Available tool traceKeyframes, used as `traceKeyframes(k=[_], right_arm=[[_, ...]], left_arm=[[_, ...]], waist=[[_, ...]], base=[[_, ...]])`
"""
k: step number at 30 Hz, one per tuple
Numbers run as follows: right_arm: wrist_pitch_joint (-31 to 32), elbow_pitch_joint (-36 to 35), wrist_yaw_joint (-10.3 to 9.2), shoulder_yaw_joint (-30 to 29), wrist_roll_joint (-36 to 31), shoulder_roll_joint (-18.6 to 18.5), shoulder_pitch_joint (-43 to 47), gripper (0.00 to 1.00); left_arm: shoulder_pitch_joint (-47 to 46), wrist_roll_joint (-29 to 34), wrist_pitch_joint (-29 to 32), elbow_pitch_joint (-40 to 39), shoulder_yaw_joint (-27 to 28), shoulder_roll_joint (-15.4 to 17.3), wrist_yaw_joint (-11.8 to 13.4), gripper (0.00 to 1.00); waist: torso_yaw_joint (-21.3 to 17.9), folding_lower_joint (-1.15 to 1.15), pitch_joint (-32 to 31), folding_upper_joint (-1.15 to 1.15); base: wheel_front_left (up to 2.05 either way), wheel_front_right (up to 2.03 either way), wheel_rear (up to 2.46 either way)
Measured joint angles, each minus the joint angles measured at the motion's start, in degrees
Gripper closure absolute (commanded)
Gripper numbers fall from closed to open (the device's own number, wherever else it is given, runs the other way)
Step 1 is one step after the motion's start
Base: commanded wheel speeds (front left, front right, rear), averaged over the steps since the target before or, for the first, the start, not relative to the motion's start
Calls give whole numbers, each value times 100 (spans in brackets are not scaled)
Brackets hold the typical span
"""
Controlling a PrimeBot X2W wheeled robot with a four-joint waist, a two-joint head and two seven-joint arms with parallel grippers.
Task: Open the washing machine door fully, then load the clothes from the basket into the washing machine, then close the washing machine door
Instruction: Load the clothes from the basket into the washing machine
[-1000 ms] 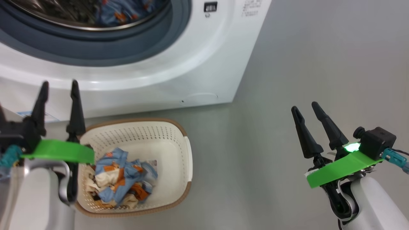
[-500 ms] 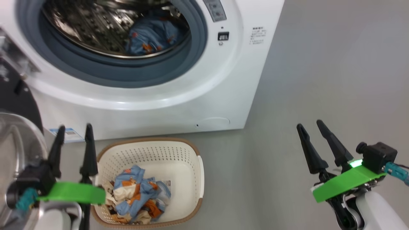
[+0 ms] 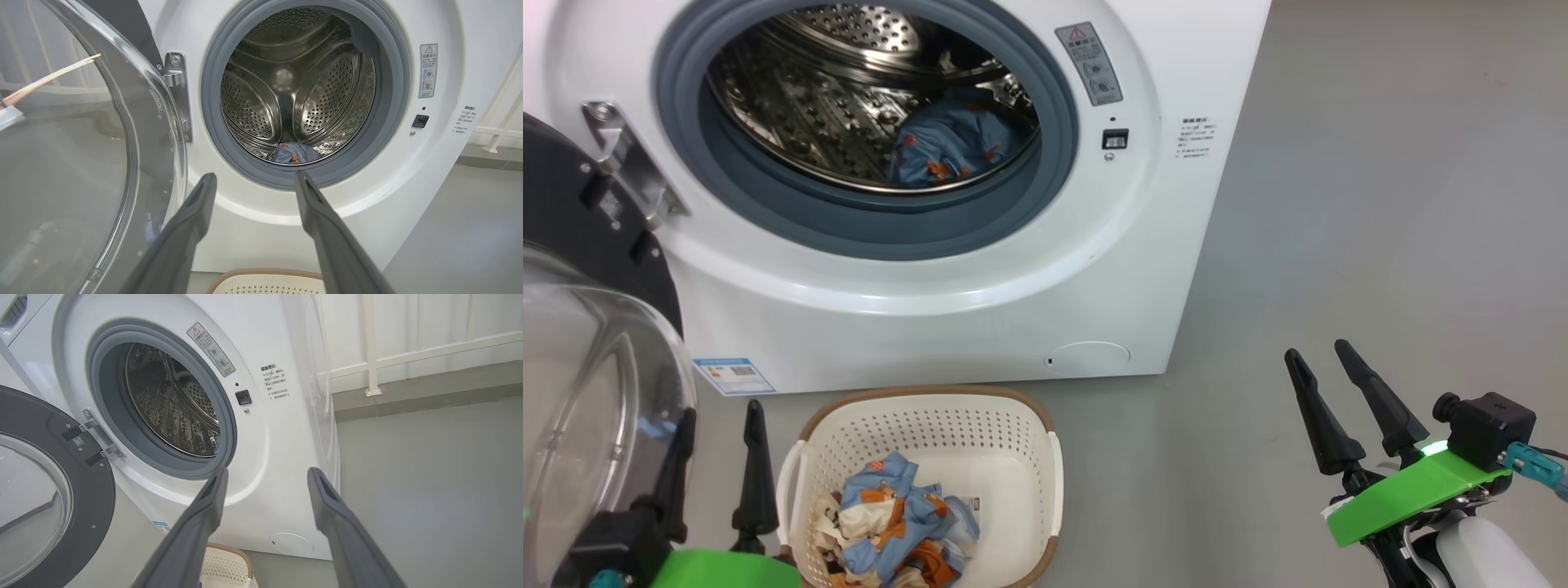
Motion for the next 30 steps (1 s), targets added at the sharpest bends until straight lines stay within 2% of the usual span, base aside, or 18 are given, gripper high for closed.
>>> traceKeyframes(k=[16,30], right_arm=[[0,-9,0,-18,31,-46,199,0],[0,-29,0,-22,27,-55,199,0]], left_arm=[[327,-170,0,-243,66,-143,144,0],[327,-170,0,-285,31,-181,144,0]], waist=[[60,0,-198,0],[62,0,-135,0]], base=[[0,0,0],[0,0,0]])
